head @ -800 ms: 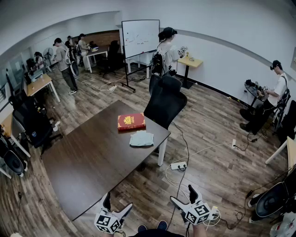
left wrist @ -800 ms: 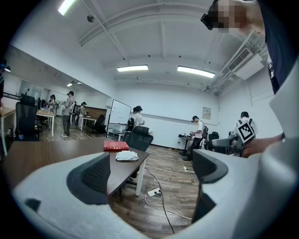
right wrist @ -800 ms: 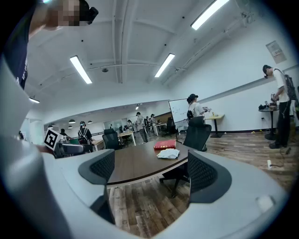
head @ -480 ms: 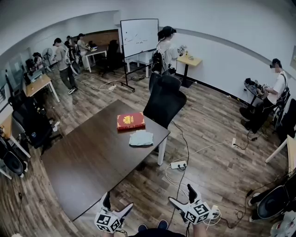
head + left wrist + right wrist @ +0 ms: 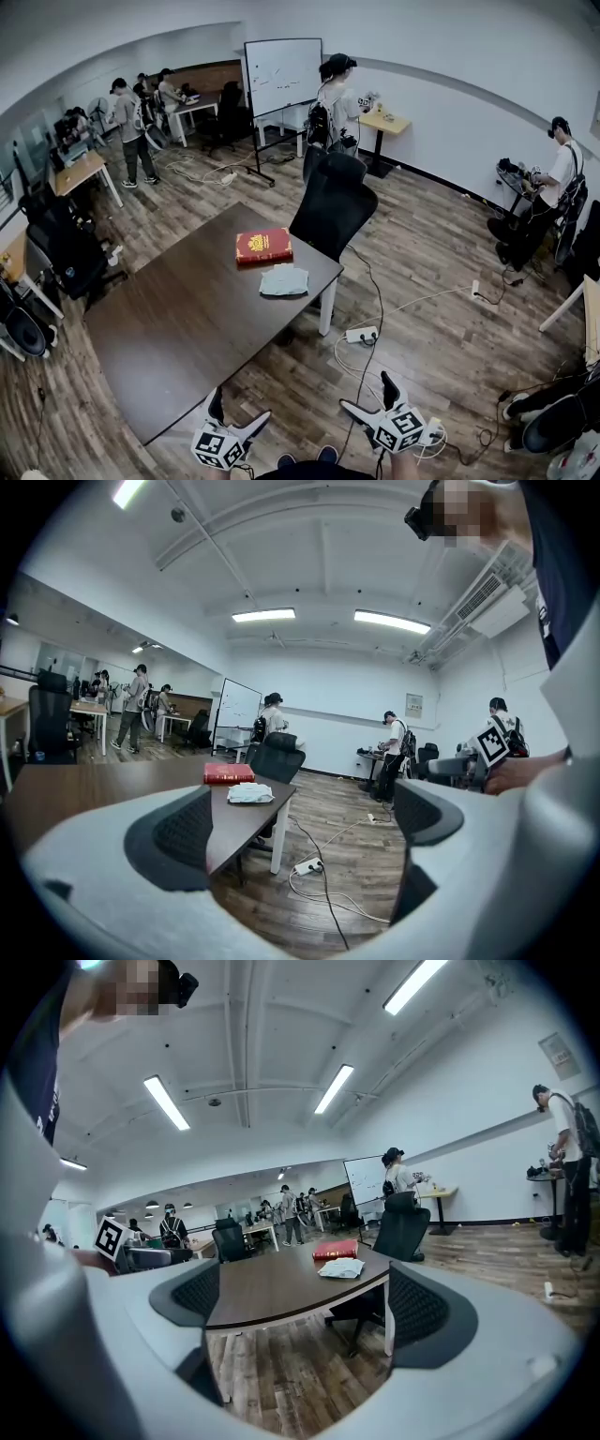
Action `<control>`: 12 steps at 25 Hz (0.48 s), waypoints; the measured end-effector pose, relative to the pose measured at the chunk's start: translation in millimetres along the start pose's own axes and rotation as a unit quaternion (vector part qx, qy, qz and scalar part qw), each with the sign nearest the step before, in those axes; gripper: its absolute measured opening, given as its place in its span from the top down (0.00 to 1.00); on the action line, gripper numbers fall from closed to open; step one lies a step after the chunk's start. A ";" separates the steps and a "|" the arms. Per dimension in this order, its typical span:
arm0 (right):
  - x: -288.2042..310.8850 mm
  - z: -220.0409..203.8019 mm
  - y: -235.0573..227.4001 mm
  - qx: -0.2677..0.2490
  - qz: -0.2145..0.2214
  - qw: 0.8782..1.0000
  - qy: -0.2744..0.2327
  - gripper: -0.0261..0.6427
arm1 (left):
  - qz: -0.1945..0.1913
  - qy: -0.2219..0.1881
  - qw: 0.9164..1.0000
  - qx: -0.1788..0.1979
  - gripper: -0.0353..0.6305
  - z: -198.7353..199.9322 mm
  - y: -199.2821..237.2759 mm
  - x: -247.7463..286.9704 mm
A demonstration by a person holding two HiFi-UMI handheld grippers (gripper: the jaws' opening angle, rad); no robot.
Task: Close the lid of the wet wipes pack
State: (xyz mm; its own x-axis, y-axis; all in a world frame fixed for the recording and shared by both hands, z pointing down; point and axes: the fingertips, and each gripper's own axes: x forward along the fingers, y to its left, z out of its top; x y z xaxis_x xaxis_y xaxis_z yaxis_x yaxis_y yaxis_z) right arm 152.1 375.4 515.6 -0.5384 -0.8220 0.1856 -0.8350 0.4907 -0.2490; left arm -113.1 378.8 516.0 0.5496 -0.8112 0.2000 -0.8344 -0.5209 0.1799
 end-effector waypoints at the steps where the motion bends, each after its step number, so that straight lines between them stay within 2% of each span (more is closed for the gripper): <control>1: -0.5 0.2 -1.1 -0.002 0.003 1.000 -0.001 0.11 | 0.002 0.000 1.000 0.002 0.05 0.4 -2.0 0.9; 3: -2.2 1.2 -3.9 -0.002 0.011 1.000 -0.005 0.06 | 0.005 -0.001 1.000 0.005 0.05 0.1 -6.8 2.6; 12: -4.5 0.4 -24.1 -0.010 0.038 0.999 -0.010 0.06 | 0.019 -0.003 1.000 0.020 0.05 -6.6 -22.0 14.1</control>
State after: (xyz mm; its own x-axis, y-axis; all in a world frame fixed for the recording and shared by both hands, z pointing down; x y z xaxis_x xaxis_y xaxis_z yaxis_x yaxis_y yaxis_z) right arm 174.7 367.1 520.4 -0.5979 -0.7877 0.1482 -0.7942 0.5572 -0.2424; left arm -86.7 380.6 521.2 0.5178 -0.8318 0.2002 -0.8555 -0.5001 0.1344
